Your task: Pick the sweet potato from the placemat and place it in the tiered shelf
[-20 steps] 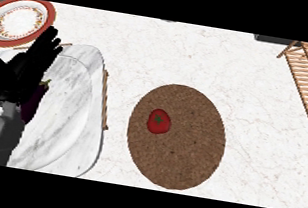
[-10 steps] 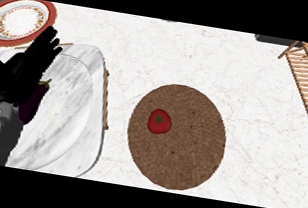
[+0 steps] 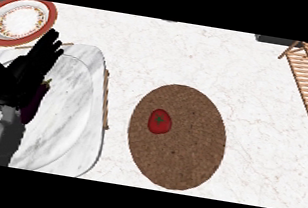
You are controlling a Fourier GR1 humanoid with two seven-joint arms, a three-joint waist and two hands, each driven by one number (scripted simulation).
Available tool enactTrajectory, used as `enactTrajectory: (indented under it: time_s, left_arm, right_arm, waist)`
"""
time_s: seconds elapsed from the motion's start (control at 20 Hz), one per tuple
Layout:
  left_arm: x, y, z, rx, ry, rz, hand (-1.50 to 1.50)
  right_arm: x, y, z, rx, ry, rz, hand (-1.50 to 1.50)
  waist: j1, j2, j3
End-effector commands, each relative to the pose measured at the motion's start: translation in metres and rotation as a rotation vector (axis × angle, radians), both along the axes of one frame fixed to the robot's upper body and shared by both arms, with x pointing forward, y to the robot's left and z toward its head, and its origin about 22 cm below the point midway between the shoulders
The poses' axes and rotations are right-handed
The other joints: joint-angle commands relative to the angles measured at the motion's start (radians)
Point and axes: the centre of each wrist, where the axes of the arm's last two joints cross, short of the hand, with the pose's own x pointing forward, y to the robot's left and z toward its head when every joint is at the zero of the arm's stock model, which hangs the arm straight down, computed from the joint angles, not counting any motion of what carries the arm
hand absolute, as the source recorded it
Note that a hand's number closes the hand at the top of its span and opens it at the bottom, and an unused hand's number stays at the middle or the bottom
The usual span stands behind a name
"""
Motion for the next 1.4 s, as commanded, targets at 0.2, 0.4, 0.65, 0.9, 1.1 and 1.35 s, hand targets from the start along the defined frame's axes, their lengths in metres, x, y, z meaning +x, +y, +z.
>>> enactTrajectory:
  time_s: [0.2,0.4,0.65,0.9,1.1,1.35]
  left_arm:
    - [-0.001,0.001,0.004,0.005,0.002,0.007,0.0]
    - [0.003,0.011,-0.01,0.005,0.001,0.015,0.0]
    - [-0.011,-0.009,-0.011,0.022,-0.005,0.004,0.0]
    - [0.001,0.004,0.0,0.0,-0.008,0.006,0.0]
    - [-0.007,-0.005,0.003,-0.015,0.007,0.018,0.0]
    - [-0.007,0.011,-0.001,0.01,0.007,0.025,0.0]
  right_arm:
    - [0.006,-0.049,-0.025,-0.011,-0.096,-0.159,-1.5]
    - [0.007,-0.056,-0.012,-0.021,-0.215,-0.154,-1.5]
    - [-0.004,-0.085,0.003,0.013,-0.303,-0.134,-1.5]
    - [-0.027,-0.113,0.006,0.18,-0.18,-0.007,-1.5]
    - [-0.071,-0.136,0.025,0.23,-0.17,-0.01,-1.5]
    - [-0.136,-0.162,0.057,0.226,-0.192,0.055,-1.5]
  waist:
    - [0.005,0.002,0.001]
    - [0.0,0.001,0.0]
    - [0.002,0.0,0.001]
    - [-0.008,0.0,0.001]
    - [-0.015,-0.004,0.001]
    - [-0.029,-0.006,0.0]
